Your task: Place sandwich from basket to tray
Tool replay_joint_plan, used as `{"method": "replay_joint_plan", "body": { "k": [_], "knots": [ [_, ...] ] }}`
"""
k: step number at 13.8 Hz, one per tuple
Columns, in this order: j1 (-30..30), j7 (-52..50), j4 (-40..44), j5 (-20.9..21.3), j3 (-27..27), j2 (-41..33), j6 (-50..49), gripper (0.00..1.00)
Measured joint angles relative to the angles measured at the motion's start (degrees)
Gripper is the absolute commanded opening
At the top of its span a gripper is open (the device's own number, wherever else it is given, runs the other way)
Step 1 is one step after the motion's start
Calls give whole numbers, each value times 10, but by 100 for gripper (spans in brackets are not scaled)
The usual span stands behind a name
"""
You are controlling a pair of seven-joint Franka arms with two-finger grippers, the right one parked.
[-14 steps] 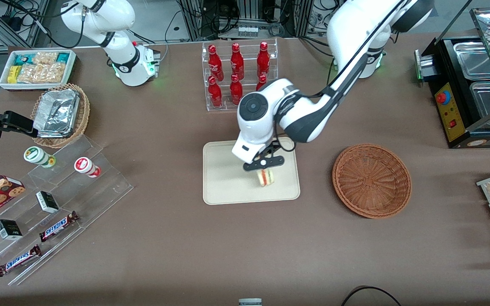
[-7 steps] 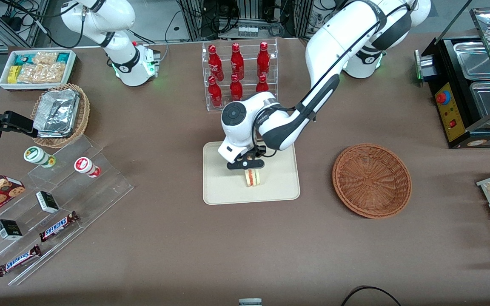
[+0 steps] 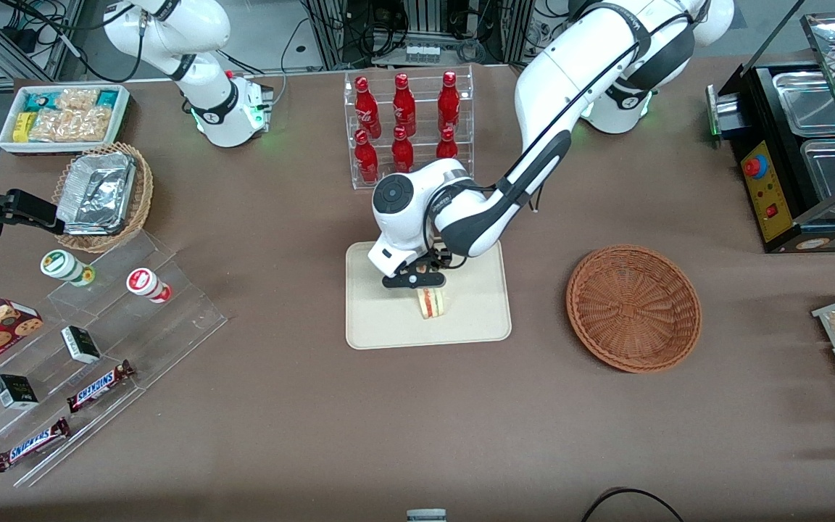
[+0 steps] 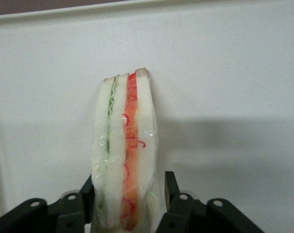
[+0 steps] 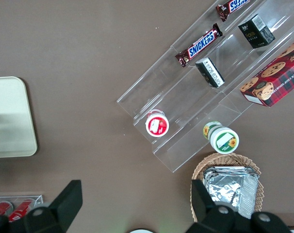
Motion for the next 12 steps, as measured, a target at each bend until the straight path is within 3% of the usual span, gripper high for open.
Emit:
{"method": "replay_joint_plan", "body": {
  "k": [3,6,12],
  "knots": [
    [2,-6,18,0,0,-19,-15,100],
    [17,-17,27,-14,2,-84,-69,100],
    [99,-7,27,-63,4,-224,-211,100]
  ]
}}
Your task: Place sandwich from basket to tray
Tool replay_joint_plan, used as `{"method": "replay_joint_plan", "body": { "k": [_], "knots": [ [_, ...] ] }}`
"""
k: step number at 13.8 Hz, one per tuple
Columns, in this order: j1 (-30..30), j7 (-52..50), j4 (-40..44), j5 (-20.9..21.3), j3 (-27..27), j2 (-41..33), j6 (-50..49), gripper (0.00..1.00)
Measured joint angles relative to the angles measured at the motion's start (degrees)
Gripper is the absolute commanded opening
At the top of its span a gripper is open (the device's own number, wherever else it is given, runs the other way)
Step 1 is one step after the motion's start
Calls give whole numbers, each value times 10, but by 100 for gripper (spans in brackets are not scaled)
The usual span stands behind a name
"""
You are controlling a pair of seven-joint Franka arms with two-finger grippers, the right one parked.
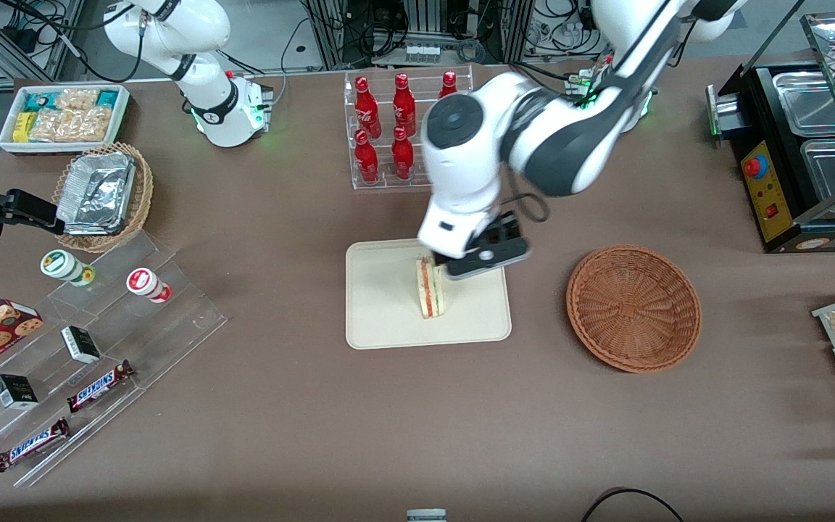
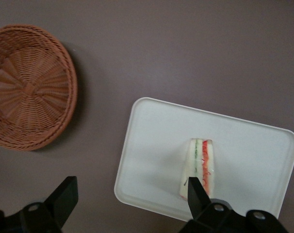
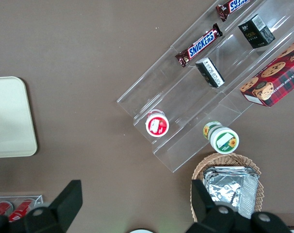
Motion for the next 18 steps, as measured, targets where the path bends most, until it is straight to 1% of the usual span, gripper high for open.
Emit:
{"method": "replay_joint_plan", "body": {
  "k": [3,6,11,12,13,16,18],
  "knots": [
    [68,103,-1,-54,2,-65,-73,100],
    [149,225,-3,-92,4,-122,-130,100],
    [262,428,-13,-126,6,-179,-188,100],
    [272,457,-15,-127,12,-188,-195,100],
    [270,479,-19,-129,29,-196,-200,100],
    [228,548,-31,-147,124,-217,-205,100],
    [213,584,-51,-151,165,-231,-204,100]
  ]
}}
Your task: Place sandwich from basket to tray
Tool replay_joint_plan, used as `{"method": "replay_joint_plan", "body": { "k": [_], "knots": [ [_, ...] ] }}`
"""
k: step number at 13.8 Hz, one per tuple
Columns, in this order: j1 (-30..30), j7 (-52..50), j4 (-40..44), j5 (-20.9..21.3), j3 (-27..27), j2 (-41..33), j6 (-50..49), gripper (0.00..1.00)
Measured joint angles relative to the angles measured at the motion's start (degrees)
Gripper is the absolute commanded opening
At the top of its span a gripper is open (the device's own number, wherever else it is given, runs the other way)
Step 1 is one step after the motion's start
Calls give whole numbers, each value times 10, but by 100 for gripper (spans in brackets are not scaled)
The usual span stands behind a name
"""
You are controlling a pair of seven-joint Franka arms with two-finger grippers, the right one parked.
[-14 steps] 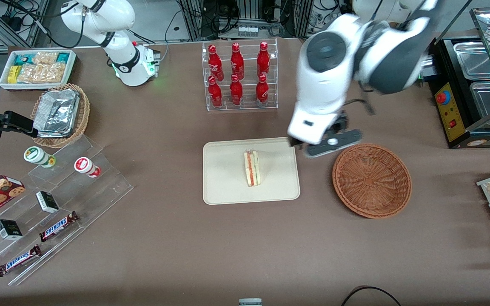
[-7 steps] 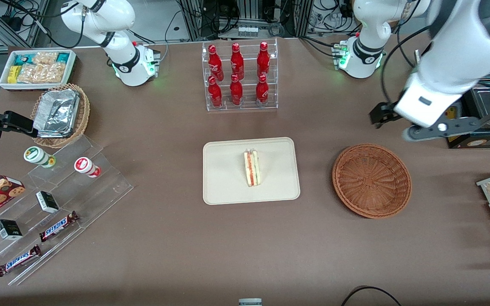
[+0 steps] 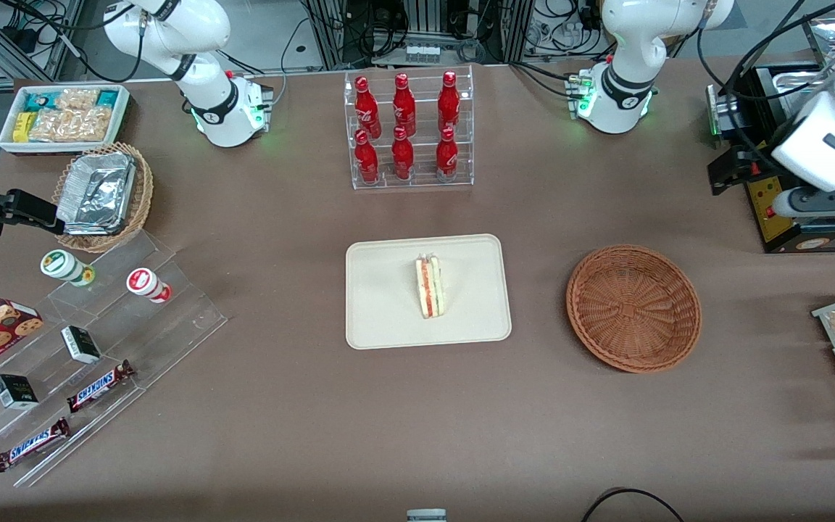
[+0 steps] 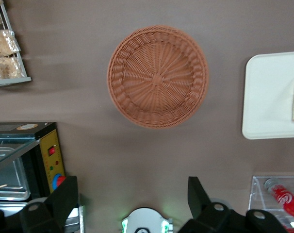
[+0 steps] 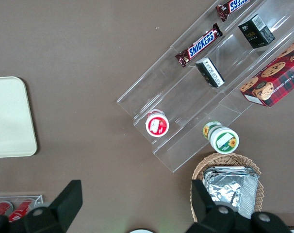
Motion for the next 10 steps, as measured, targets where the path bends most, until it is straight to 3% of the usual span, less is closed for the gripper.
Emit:
{"method": "replay_joint_plan", "body": {
  "k": [3,10],
  "knots": [
    [-24,7,-27,-5,32,-18,9,100],
    [-25,8,-23,-15,38,-7,23,100]
  ]
}}
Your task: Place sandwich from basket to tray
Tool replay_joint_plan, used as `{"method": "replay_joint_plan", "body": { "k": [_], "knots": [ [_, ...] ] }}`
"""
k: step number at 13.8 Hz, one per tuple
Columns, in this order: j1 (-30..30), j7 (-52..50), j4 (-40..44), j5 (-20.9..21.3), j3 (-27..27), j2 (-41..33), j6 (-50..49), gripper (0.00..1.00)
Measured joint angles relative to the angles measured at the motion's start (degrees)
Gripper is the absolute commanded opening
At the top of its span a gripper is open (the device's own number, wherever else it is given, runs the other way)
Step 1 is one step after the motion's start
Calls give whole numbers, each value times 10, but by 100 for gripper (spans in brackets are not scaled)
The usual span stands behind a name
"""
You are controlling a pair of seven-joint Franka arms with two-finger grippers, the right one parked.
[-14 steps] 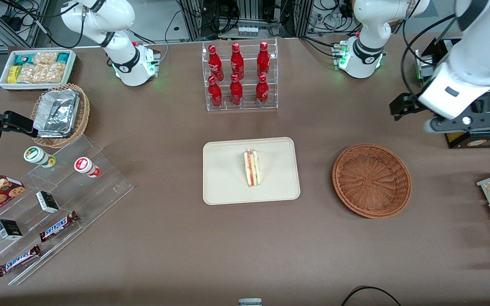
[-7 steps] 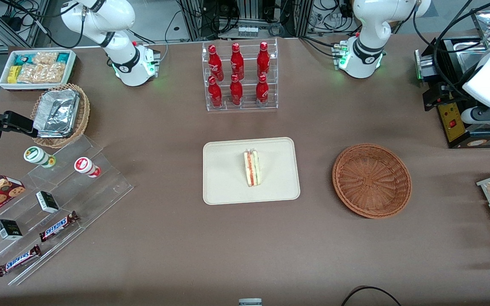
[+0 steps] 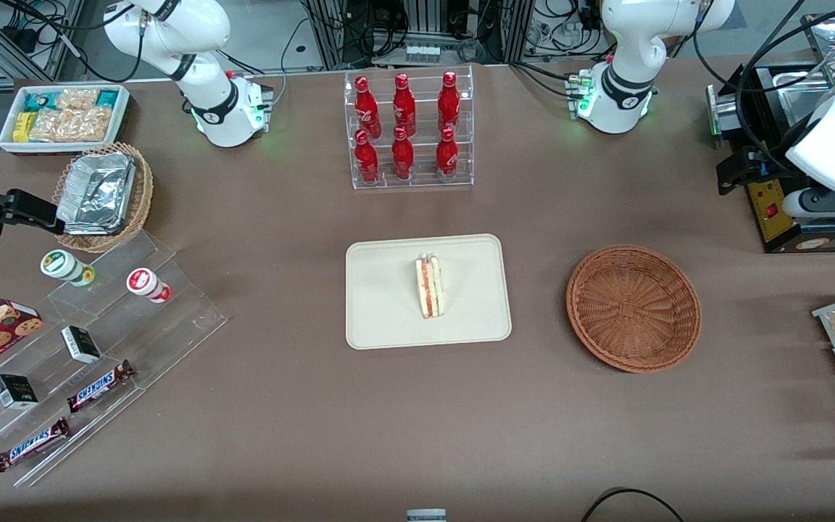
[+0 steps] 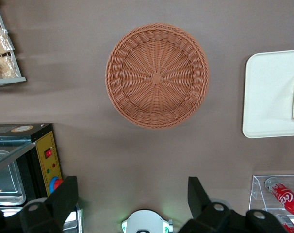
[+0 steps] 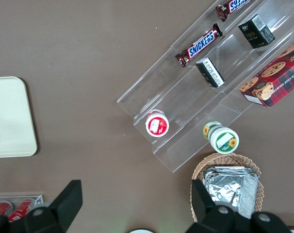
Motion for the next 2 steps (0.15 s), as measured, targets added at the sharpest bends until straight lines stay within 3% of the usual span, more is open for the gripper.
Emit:
{"method": "replay_joint_plan", "body": {
  "k": [2],
  "knots": [
    [0,0,4,0,2,4,0,100]
  ]
}}
